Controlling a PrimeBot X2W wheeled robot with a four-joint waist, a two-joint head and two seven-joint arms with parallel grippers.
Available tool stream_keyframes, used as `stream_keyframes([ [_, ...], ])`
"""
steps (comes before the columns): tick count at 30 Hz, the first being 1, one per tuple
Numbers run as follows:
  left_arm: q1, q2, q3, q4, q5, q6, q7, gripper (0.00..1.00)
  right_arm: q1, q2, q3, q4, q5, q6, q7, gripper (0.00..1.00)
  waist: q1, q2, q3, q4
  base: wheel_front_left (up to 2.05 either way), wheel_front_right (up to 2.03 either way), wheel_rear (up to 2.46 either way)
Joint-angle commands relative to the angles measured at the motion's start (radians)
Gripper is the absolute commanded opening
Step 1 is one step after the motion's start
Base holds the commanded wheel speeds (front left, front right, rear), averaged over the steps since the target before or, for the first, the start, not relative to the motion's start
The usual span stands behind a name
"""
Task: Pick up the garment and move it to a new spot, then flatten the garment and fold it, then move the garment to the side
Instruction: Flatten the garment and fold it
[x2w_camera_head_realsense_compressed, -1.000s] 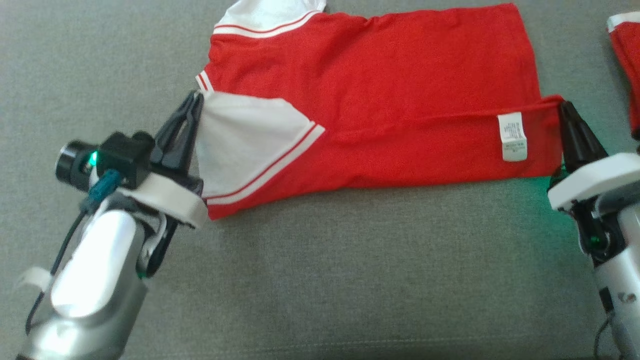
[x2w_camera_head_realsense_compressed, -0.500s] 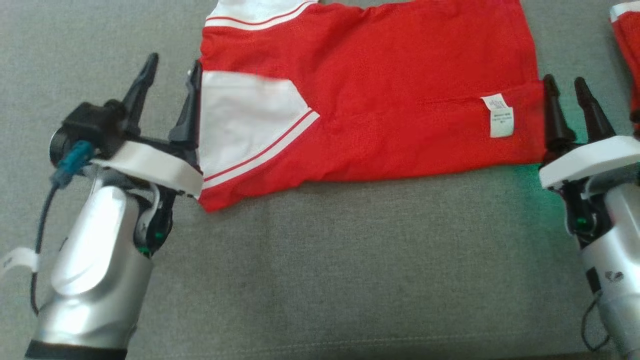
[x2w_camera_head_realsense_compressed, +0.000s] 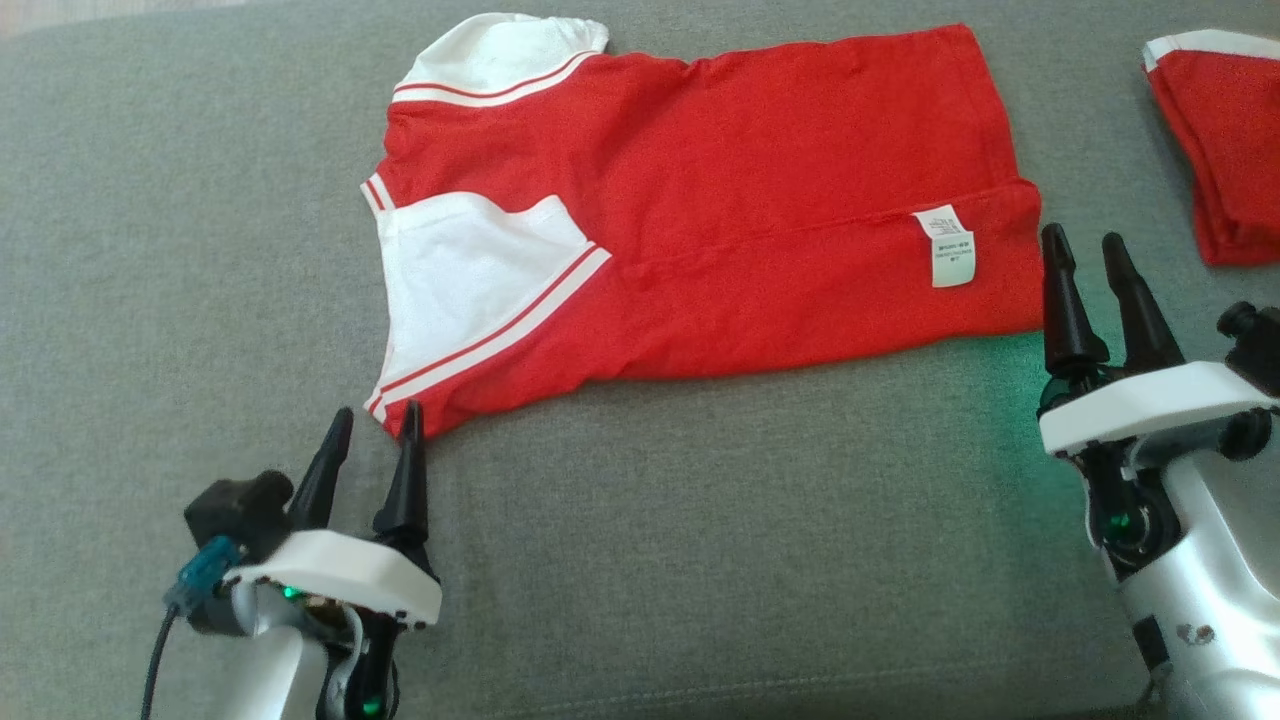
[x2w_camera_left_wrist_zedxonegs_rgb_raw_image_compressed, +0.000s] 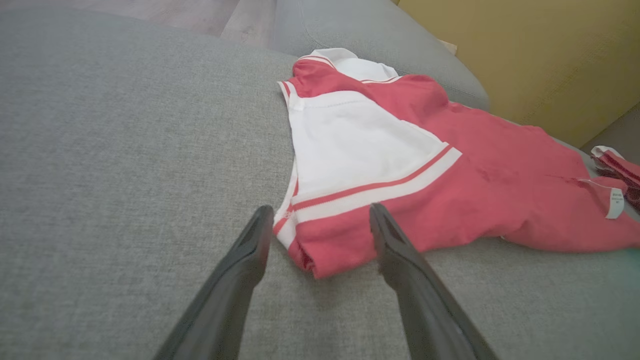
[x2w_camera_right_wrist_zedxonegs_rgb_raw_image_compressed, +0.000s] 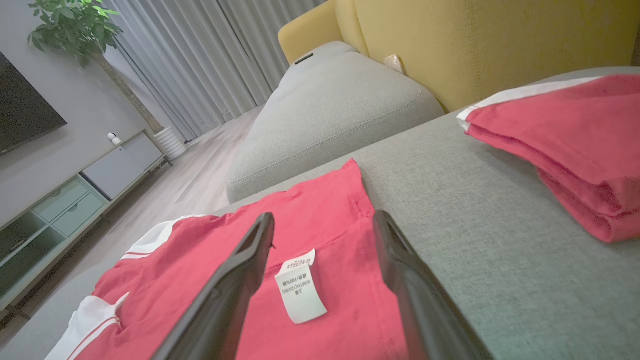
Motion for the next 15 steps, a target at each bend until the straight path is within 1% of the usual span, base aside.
stream_keyframes([
  [1,-0.036,0.004,0.04,-0.026,-0.006,0.009,0.003,1.0,-0.003,-0.006,0.005,-0.034,0.003,0.007,-0.015,1.0,0.0,0.0,0.0,-0.002,0.0,0.0,0.0],
  [4,-0.042,0.003,0.039,0.01,-0.007,0.025,0.023,1.0,0.006,-0.003,-0.002,-0.033,-0.001,0.007,-0.016,1.0,0.0,0.0,0.002,-0.008,0.0,0.0,0.0],
  [9,-0.058,-0.001,0.025,0.061,-0.012,0.031,0.067,1.0,0.004,-0.004,-0.014,-0.026,-0.009,0.007,-0.016,1.0,0.0,0.0,0.008,-0.018,0.0,0.0,0.0],
  [10,-0.061,0.0,0.023,0.069,-0.011,0.033,0.072,0.95,0.003,-0.004,-0.016,-0.025,-0.011,0.007,-0.016,1.0,0.0,0.0,0.009,-0.019,0.0,0.0,0.0],
  [11,-0.061,0.0,0.023,0.069,-0.011,0.033,0.072,0.95,0.003,-0.004,-0.016,-0.025,-0.011,0.007,-0.016,1.0,0.0,0.0,0.009,-0.019,0.0,0.0,0.0],
  [12,-0.065,0.0,0.021,0.076,-0.009,0.035,0.073,0.69,0.003,-0.004,-0.018,-0.023,-0.012,0.007,-0.016,1.0,0.0,0.0,0.009,-0.019,0.0,0.0,0.0],
  [13,-0.068,0.0,0.021,0.081,-0.009,0.037,0.072,0.47,0.003,-0.004,-0.019,-0.02,-0.014,0.007,-0.016,1.0,0.0,0.0,0.009,-0.019,0.0,0.0,0.0],
  [14,-0.071,0.0,0.022,0.087,-0.009,0.039,0.07,0.34,0.004,-0.003,-0.02,-0.017,-0.015,0.007,-0.016,1.0,0.0,0.0,0.008,-0.019,0.0,0.0,0.0],
  [15,-0.074,0.0,0.021,0.093,-0.009,0.04,0.069,0.27,0.005,-0.002,-0.02,-0.012,-0.016,0.007,-0.016,1.0,0.0,0.0,0.007,-0.017,0.0,0.0,0.0],
])
